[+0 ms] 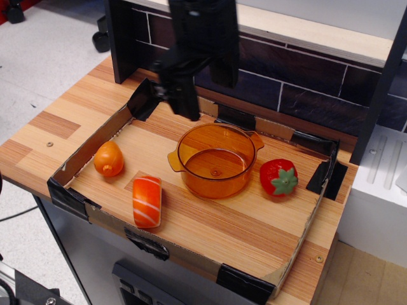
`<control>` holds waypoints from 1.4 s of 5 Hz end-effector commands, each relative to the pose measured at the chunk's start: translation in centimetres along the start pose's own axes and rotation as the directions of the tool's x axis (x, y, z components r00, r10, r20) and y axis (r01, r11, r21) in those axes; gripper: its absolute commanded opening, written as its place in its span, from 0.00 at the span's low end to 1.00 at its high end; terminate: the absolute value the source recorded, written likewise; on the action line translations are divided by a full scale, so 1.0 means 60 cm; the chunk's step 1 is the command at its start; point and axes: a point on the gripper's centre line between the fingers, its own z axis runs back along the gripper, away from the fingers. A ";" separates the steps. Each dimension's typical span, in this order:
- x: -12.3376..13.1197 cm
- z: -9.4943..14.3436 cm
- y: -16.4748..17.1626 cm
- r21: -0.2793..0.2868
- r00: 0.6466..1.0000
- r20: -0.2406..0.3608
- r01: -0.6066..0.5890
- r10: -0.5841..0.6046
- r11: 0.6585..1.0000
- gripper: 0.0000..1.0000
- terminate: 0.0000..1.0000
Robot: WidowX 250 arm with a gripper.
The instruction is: Put carrot in pot
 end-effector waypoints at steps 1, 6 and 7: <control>-0.083 0.013 -0.043 -0.087 0.949 -0.006 0.313 -0.314 0.946 1.00 0.00; -0.190 -0.095 -0.073 -0.104 0.956 -0.250 0.128 -0.151 0.986 1.00 0.00; -0.198 -0.114 -0.080 -0.103 0.968 -0.233 0.073 -0.096 0.992 1.00 0.00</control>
